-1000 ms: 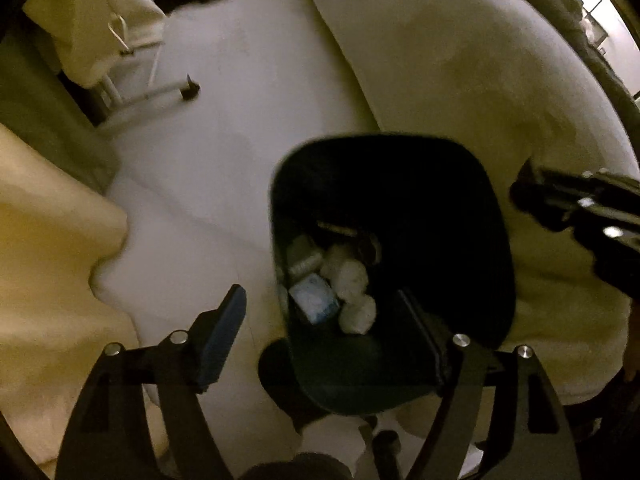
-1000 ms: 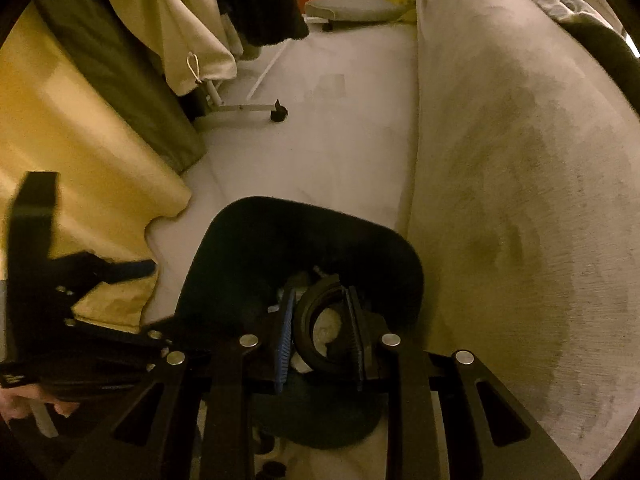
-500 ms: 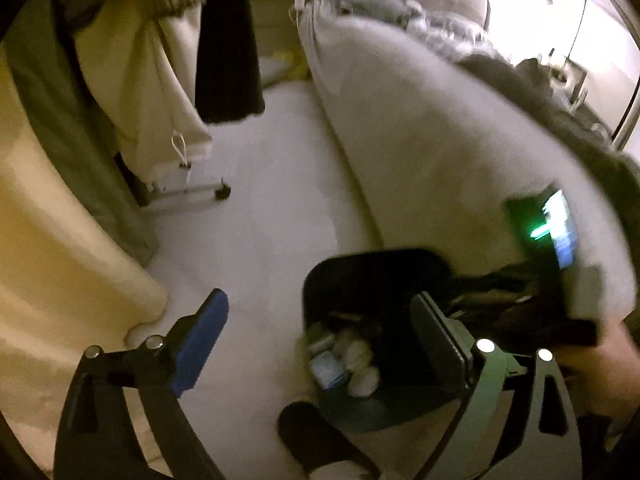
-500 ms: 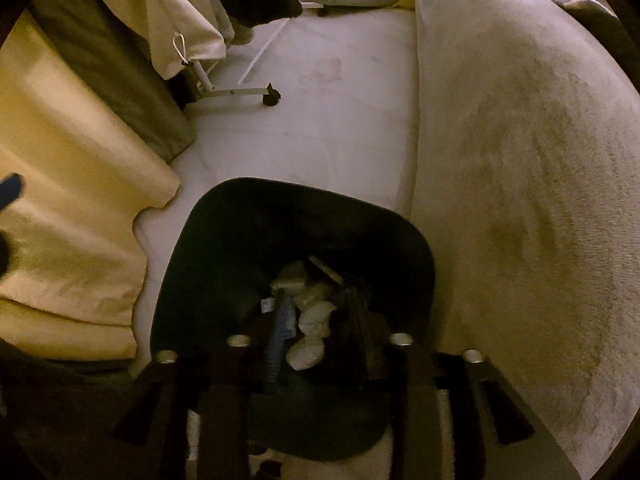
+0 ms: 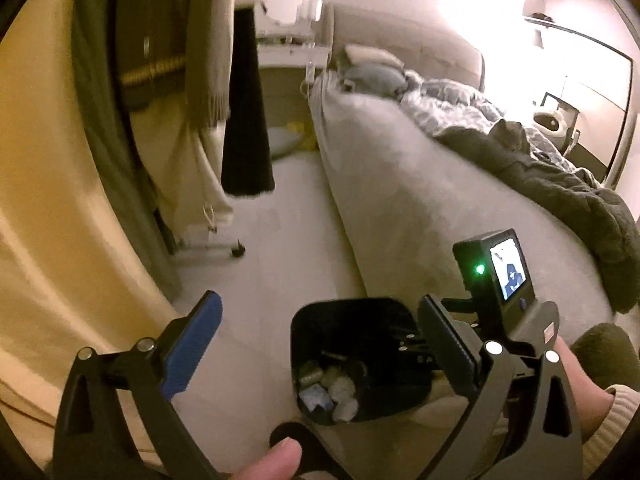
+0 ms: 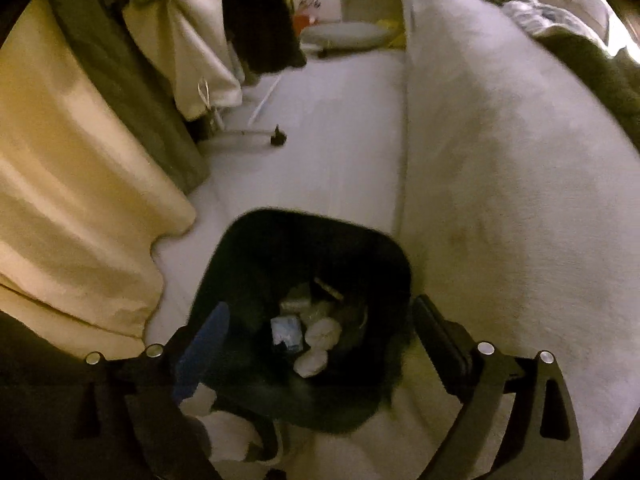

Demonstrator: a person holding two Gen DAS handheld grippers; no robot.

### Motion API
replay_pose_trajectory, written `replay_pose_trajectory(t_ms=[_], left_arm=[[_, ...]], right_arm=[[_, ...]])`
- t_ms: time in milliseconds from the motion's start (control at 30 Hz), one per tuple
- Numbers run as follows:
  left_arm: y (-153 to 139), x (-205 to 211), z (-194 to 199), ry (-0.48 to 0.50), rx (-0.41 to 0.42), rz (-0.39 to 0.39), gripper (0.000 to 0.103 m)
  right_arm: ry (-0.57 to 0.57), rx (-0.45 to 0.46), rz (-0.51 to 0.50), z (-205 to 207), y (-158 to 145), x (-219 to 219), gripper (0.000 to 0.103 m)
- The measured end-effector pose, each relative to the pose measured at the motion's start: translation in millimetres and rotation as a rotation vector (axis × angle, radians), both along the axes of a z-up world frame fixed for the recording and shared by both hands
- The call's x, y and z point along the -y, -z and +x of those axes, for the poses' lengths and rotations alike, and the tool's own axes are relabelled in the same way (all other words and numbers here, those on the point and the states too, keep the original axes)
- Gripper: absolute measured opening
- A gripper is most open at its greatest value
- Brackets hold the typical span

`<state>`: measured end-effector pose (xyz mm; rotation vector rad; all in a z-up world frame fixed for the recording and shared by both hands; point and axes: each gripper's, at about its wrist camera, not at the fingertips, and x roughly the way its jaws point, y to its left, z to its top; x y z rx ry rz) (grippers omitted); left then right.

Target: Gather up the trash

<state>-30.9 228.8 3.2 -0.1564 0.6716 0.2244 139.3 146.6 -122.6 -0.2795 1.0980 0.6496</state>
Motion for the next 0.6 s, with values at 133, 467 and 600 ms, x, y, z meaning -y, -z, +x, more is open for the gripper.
replay_pose_trajectory(t_ms=[133, 467, 600], left_arm=[[-25, 20, -13, -0.017, 0.053, 0.032, 0.1], [-69, 48, -38, -0.037, 0.164, 0.091, 0.1], [-72, 51, -42, -0.032, 0.183, 0.067, 0.1]], right_arm=[[0.017, 0.068, 0.038, -14, -34, 23, 0.099], [0.133, 0.312, 0.128, -61, -130, 126, 0.1], [0.204, 0.435, 0.153, -79, -164, 181, 0.1]])
